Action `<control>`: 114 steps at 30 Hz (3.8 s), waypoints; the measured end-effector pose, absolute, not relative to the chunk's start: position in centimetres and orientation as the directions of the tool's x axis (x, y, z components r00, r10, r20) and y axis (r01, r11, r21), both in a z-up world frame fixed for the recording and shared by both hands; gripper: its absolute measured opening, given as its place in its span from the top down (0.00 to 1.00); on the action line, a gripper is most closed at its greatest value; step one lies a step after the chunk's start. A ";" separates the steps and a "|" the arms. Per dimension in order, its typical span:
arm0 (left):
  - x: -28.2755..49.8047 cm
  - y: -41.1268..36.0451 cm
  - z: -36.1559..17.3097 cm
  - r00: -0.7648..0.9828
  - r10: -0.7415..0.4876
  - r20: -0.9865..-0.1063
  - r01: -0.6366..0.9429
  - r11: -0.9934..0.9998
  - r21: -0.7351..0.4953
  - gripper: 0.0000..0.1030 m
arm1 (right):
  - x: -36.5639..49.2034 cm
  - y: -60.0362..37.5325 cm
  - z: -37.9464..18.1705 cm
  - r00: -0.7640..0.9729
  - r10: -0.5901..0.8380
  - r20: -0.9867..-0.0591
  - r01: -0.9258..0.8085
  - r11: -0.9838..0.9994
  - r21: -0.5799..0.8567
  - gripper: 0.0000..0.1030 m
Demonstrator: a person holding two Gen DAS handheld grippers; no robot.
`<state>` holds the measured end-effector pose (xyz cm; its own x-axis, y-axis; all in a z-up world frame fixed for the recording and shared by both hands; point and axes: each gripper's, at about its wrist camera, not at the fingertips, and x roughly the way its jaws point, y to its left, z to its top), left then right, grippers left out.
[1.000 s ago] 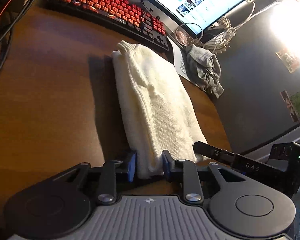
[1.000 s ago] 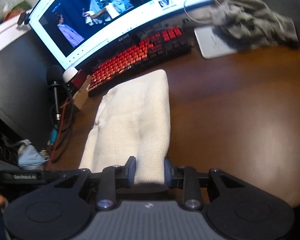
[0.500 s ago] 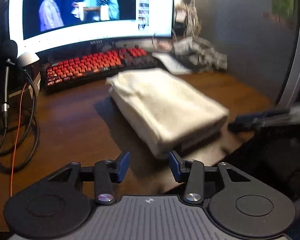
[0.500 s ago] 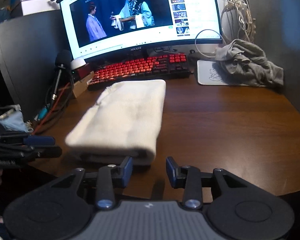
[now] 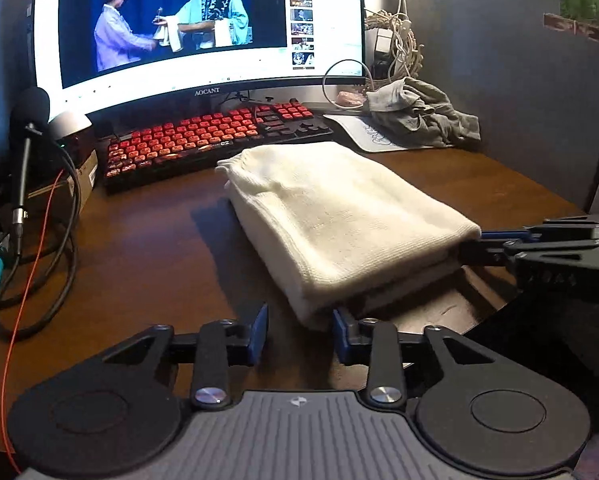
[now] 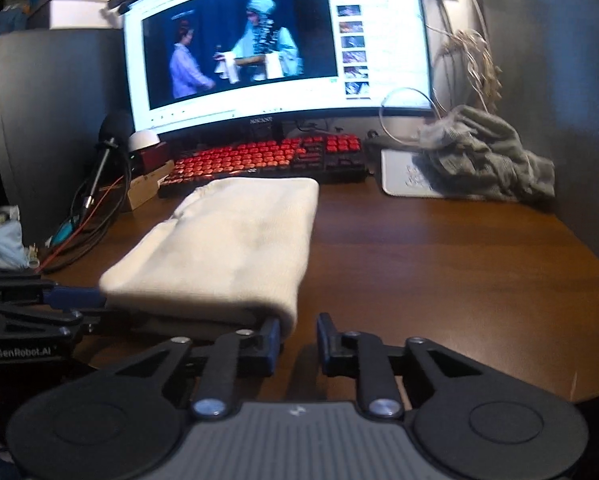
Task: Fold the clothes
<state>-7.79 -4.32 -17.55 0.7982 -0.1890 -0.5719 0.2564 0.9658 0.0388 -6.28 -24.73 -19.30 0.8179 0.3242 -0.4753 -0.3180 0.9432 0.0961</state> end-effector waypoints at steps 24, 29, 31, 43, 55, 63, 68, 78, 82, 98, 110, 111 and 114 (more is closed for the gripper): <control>-9.3 -5.6 -18.3 0.832 -0.131 -0.538 0.300 0.924 0.238 0.88 | -7.8 -21.4 -20.2 0.878 0.232 -0.419 -0.348 0.910 -0.226 0.94; -9.3 -5.3 -17.9 0.829 -0.143 -0.541 0.296 0.932 0.207 0.86 | -8.0 -22.0 -19.8 0.878 0.249 -0.409 -0.347 0.919 -0.185 0.92; -9.5 -4.9 -17.5 0.828 -0.155 -0.539 0.300 0.935 0.191 0.86 | -8.2 -21.9 -19.8 0.878 0.246 -0.412 -0.347 0.918 -0.191 0.92; -8.7 1.7 -12.6 0.809 -0.308 -0.500 0.290 0.950 -0.116 0.38 | -8.5 -26.4 -18.1 0.826 0.390 -0.408 -0.367 0.920 0.137 0.63; -2.3 1.4 -12.3 0.796 -0.324 -0.511 0.278 0.946 -0.168 0.39 | -6.3 -24.2 -19.9 0.830 0.331 -0.450 -0.331 0.940 0.082 0.94; 0.3 1.7 -13.6 0.782 -0.291 -0.551 0.243 0.957 -0.160 0.39 | -3.2 -27.4 -18.8 0.839 0.222 -0.497 -0.194 0.975 0.108 0.96; 1.4 1.9 -13.9 0.766 -0.343 -0.544 0.293 0.939 -0.180 0.38 | 1.9 -29.6 -17.7 0.798 0.176 -0.577 -0.143 0.984 0.102 0.95; 3.9 0.4 -14.6 0.699 -0.467 -0.542 0.450 0.876 -0.174 0.18 | 13.4 -31.9 -17.6 0.679 0.297 -0.672 -0.314 0.944 0.101 0.94; 3.2 -1.1 -14.6 0.725 -0.428 -0.539 0.471 0.880 -0.065 0.18 | 17.0 -31.8 -17.7 0.641 0.348 -0.684 -0.396 0.913 0.094 0.94; -2.6 -7.7 -17.4 0.837 -0.372 -0.402 0.548 0.573 0.609 0.26 | 0.8 -30.3 -15.5 0.790 0.287 -0.541 -0.477 0.842 -0.251 0.69; -0.1 -9.0 -18.9 0.829 -0.342 -0.442 0.559 0.489 0.670 0.40 | -1.0 -25.9 -16.6 0.812 0.280 -0.512 -0.540 0.692 -0.479 0.72; -0.1 -9.1 -18.9 0.827 -0.344 -0.444 0.562 0.487 0.669 0.42 | -0.8 -25.5 -17.0 0.820 0.270 -0.505 -0.534 0.677 -0.507 0.73; -0.2 -8.9 -18.8 0.816 -0.356 -0.455 0.578 0.496 0.648 0.62 | -0.8 -25.0 -17.6 0.838 0.260 -0.480 -0.519 0.653 -0.552 0.85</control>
